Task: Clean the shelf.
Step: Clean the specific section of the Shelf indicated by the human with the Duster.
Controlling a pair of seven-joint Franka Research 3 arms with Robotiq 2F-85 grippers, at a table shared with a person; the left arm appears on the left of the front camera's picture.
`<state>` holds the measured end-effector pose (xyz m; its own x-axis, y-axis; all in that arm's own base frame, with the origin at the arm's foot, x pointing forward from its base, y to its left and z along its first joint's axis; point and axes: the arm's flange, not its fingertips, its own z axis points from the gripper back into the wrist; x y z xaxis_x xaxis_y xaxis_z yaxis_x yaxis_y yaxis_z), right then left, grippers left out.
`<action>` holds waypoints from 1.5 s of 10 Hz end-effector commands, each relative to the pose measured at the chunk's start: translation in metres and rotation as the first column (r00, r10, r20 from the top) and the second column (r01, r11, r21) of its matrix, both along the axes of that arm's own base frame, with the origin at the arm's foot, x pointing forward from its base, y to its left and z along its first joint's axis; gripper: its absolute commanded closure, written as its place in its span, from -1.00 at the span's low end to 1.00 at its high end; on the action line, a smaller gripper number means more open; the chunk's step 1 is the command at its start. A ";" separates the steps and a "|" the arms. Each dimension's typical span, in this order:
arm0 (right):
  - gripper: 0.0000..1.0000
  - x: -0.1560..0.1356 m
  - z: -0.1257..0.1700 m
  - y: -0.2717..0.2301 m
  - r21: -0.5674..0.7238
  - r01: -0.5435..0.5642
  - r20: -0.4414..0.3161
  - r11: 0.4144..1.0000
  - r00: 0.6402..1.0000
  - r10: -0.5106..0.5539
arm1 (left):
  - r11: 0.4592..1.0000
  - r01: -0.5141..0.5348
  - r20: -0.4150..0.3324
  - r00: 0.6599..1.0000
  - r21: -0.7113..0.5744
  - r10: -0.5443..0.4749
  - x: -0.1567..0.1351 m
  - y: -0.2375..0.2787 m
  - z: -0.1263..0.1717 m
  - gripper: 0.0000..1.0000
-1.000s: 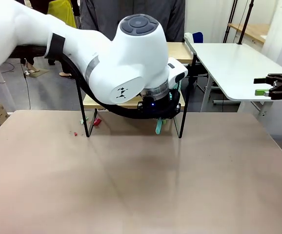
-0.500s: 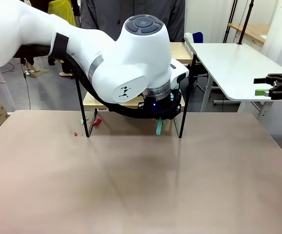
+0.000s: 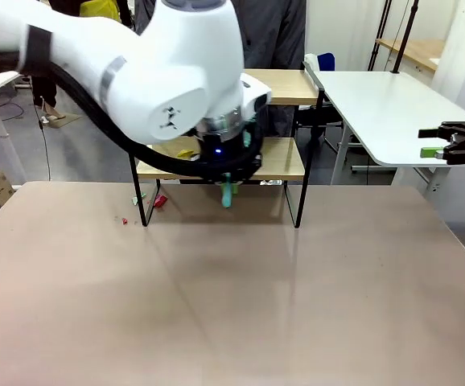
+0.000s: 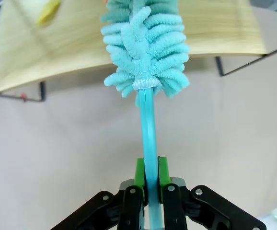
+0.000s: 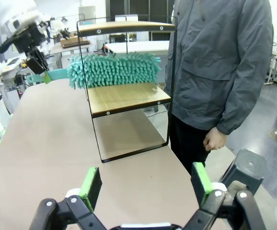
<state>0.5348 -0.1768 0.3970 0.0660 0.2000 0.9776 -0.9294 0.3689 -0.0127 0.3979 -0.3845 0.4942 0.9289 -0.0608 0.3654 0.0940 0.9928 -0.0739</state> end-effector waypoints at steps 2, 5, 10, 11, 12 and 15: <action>-1.00 0.000 0.002 0.002 -0.003 0.000 0.004 1.000 1.000 0.000 | 0.988 -0.094 -0.089 0.991 0.121 0.105 -0.011 0.056 0.009 0.74; -1.00 0.000 0.002 0.002 -0.003 0.000 0.004 1.000 1.000 0.000 | 0.927 -0.252 -0.073 0.956 0.279 0.283 -0.029 0.108 0.018 0.74; -1.00 0.000 0.002 0.002 -0.003 0.000 0.004 1.000 1.000 0.000 | 0.916 -0.262 -0.022 0.959 0.303 0.281 -0.043 0.108 0.034 0.74; -1.00 0.000 0.002 0.002 -0.003 0.000 0.004 1.000 1.000 0.000 | 0.916 -0.262 -0.022 0.959 0.303 0.281 -0.043 0.108 0.034 0.74; -1.00 0.000 0.002 0.002 -0.003 0.000 0.004 1.000 1.000 0.000 | 0.928 -0.234 0.002 0.970 0.290 0.244 -0.052 0.092 0.037 0.74; -1.00 0.000 0.002 0.002 -0.003 0.000 0.004 1.000 1.000 0.000 | 0.983 0.050 -0.042 0.998 0.176 -0.043 -0.079 0.099 0.056 0.74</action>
<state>0.5348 -0.1767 0.3968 0.0663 0.1998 0.9776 -0.9294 0.3687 -0.0123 0.3338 -0.3056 0.5473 0.9422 -0.0824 0.3248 0.0371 0.9890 0.1434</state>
